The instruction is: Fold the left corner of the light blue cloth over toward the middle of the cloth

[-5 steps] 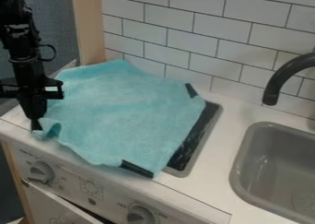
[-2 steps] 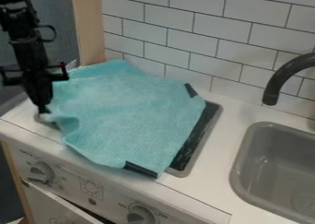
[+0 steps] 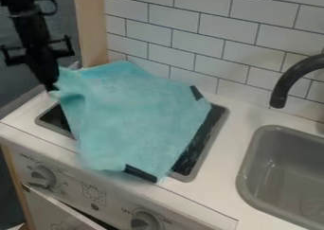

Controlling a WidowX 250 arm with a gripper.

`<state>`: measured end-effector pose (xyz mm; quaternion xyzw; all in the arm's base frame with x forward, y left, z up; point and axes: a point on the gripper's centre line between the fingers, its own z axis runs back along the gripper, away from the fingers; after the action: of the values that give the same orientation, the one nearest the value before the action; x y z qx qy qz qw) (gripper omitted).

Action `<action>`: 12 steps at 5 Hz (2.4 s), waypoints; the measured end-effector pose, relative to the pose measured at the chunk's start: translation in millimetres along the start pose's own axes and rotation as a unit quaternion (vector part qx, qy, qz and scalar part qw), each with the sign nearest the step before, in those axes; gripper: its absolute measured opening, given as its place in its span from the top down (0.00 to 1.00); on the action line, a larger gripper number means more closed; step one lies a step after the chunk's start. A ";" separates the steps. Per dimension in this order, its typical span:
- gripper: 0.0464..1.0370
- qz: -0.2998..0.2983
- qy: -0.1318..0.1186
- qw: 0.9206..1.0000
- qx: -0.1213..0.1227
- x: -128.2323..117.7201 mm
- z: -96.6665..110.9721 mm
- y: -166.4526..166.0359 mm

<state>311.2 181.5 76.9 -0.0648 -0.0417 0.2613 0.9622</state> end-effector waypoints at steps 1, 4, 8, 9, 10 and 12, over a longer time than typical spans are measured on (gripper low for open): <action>0.98 -0.018 -0.013 1.000 0.013 8.7 3.7 -33.3; 0.99 -0.050 -0.024 0.997 0.053 29.2 -38.6 -107.1; 0.53 -0.065 -0.008 0.996 0.067 37.6 -67.3 -128.9; 0.23 -0.067 -0.004 0.996 0.061 35.4 -68.6 -130.0; 0.02 -0.070 -0.012 0.996 0.055 32.2 -59.1 -130.8; 0.04 -0.080 -0.017 0.996 0.042 28.5 -44.8 -135.3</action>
<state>408.1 75.7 53.8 -0.0165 -0.0524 0.1861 0.9810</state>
